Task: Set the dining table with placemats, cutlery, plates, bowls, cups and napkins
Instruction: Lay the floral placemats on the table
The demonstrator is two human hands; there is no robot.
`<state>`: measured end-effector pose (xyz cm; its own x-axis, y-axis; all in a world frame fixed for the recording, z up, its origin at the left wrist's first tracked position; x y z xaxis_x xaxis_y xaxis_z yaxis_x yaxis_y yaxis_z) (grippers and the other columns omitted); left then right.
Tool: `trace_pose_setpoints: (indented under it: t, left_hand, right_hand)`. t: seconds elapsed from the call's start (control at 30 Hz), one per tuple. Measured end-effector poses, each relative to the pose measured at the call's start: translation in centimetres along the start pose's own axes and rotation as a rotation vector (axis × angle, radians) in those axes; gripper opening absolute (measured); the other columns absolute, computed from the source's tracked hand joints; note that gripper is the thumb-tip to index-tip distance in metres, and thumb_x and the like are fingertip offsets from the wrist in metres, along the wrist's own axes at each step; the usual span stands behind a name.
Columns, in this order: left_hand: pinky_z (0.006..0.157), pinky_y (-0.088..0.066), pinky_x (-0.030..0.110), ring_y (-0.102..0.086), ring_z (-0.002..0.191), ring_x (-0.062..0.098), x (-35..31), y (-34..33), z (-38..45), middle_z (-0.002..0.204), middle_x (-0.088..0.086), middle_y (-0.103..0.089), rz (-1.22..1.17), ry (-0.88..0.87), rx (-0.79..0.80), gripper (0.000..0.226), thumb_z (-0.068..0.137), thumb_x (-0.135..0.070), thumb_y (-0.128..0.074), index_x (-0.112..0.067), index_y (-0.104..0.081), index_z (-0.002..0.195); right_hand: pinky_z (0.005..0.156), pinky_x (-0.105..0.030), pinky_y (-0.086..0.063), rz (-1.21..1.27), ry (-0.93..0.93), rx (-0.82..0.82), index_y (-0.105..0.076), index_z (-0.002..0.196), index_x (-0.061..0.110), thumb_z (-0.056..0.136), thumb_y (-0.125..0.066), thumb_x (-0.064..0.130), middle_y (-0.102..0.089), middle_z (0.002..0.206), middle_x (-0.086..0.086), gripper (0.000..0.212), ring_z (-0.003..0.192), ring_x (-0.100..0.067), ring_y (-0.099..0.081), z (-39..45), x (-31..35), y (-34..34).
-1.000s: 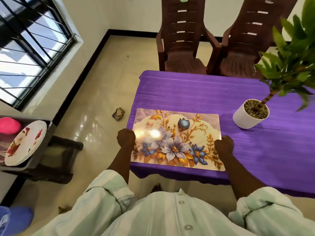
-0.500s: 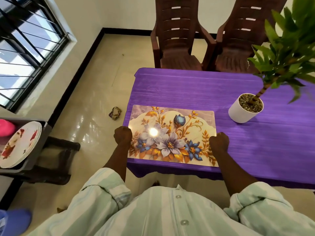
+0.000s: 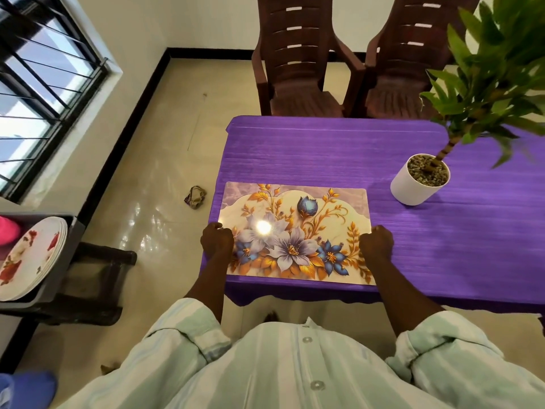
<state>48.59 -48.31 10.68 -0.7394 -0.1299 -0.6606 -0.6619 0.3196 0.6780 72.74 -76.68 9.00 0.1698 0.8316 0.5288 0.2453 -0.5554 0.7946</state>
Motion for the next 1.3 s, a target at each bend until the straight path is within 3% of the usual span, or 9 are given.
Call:
trace_pose_setpoints:
  t: [0.37, 0.47, 0.57, 0.67, 0.77, 0.83, 0.9, 0.97, 1.3]
  left_hand:
    - [0.095, -0.047, 0.04, -0.058, 0.113, 0.032, 0.4, -0.3, -1.3, 0.124, 0.017, -0.061, -0.003, -0.066, -0.026, 0.035, 0.088, -0.009, -0.065, -0.003, -0.06, 0.121]
    - [0.096, -0.047, 0.037, -0.056, 0.115, 0.03, 0.9, -0.8, -1.6, 0.125, 0.016, -0.06, 0.125, -0.152, -0.02, 0.038, 0.084, -0.011, -0.07, -0.004, -0.061, 0.119]
    - [0.11, -0.036, 0.043, -0.039, 0.132, 0.033, 0.8, -1.3, -1.9, 0.142, 0.017, -0.044, 0.37, -0.242, 0.0, 0.046, 0.086, -0.018, -0.066, -0.007, -0.052, 0.129]
    - [0.117, -0.018, 0.044, -0.023, 0.143, 0.036, -0.8, -2.6, -3.1, 0.153, 0.019, -0.028, 0.54, -0.406, 0.096, 0.059, 0.087, -0.025, -0.064, -0.01, -0.042, 0.14]
    - [0.112, -0.029, 0.042, -0.035, 0.136, 0.034, -3.6, -5.6, -5.5, 0.145, 0.015, -0.043, 0.615, -0.703, 0.245, 0.052, 0.089, -0.025, -0.056, -0.011, -0.046, 0.137]
    - [0.111, -0.032, 0.043, -0.033, 0.137, 0.035, -5.4, -7.6, -7.3, 0.146, 0.015, -0.042, 0.644, -0.792, 0.399, 0.057, 0.088, -0.03, -0.059, -0.011, -0.044, 0.14]
    - [0.107, -0.038, 0.046, -0.034, 0.134, 0.036, -6.4, -8.9, -8.7, 0.144, 0.015, -0.042, 0.717, -0.764, 0.54, 0.071, 0.082, -0.04, -0.068, -0.014, -0.041, 0.141]
    - [0.103, -0.041, 0.047, -0.036, 0.13, 0.037, -6.7, -9.7, -9.3, 0.14, 0.016, -0.041, 0.829, -0.758, 0.577, 0.073, 0.078, -0.047, -0.072, -0.015, -0.043, 0.137]
    - [0.111, -0.031, 0.052, -0.03, 0.136, 0.04, -8.2, -10.8, -9.6, 0.143, 0.021, -0.038, 0.978, -0.641, 0.678, 0.062, 0.08, -0.039, -0.07, -0.01, -0.047, 0.13]
  right_hand:
    - [0.092, -0.049, -0.052, -0.106, 0.001, -0.023, -0.059, 0.123, 0.002, 0.09, -0.065, 0.019, -0.057, 0.123, -0.022, 0.037, 0.109, -0.037, -0.058, -0.3, 0.3, 0.0]
    - [0.092, -0.049, -0.052, -0.095, -0.022, -0.021, -0.057, 0.124, 0.005, 0.089, -0.066, 0.019, -0.056, 0.124, -0.02, 0.039, 0.111, -0.036, -0.057, -0.3, 0.5, 0.1]
    - [0.096, -0.05, -0.048, -0.093, -0.05, -0.026, -0.051, 0.129, 0.006, 0.088, -0.068, 0.02, -0.052, 0.129, -0.019, 0.046, 0.117, -0.037, -0.052, -0.6, 0.4, 0.3]
    - [0.098, -0.051, -0.044, -0.12, -0.033, -0.022, -0.05, 0.127, 0.004, 0.086, -0.069, 0.022, -0.051, 0.13, -0.02, 0.048, 0.12, -0.037, -0.049, -0.9, 0.2, 0.3]
    - [0.099, -0.05, -0.044, -0.115, -0.002, 0.001, -0.051, 0.126, 0.004, 0.087, -0.069, 0.024, -0.05, 0.13, -0.02, 0.048, 0.12, -0.037, -0.048, -1.2, -0.1, 0.5]
    - [0.097, -0.046, -0.045, -0.072, 0.022, 0.011, -0.052, 0.124, 0.004, 0.087, -0.07, 0.024, -0.051, 0.129, -0.019, 0.046, 0.119, -0.035, -0.048, -1.2, -0.3, 0.8]
    - [0.094, -0.043, -0.044, -0.012, 0.044, 0.018, -0.055, 0.121, 0.004, 0.087, -0.07, 0.025, -0.053, 0.127, -0.019, 0.043, 0.117, -0.034, -0.051, -1.2, -0.6, 1.2]
    - [0.092, -0.041, -0.045, 0.035, 0.038, 0.026, -0.057, 0.12, 0.004, 0.089, -0.069, 0.026, -0.054, 0.126, -0.018, 0.041, 0.115, -0.033, -0.052, -1.3, -0.6, 1.6]
    - [0.086, -0.036, -0.047, -0.026, -0.009, 0.04, -0.06, 0.114, 0.004, 0.093, -0.063, 0.028, -0.051, 0.125, -0.015, 0.033, 0.112, -0.03, -0.054, -3.2, 0.3, 1.7]
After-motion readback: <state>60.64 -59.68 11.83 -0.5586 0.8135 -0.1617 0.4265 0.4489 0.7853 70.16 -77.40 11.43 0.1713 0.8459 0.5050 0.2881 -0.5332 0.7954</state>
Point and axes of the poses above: each hand's wrist, its own z-axis towards the middle knuckle, its own y-axis out of the back of the hand, x = y × z, the point moved 1 cm from there along z, towards the middle knuckle
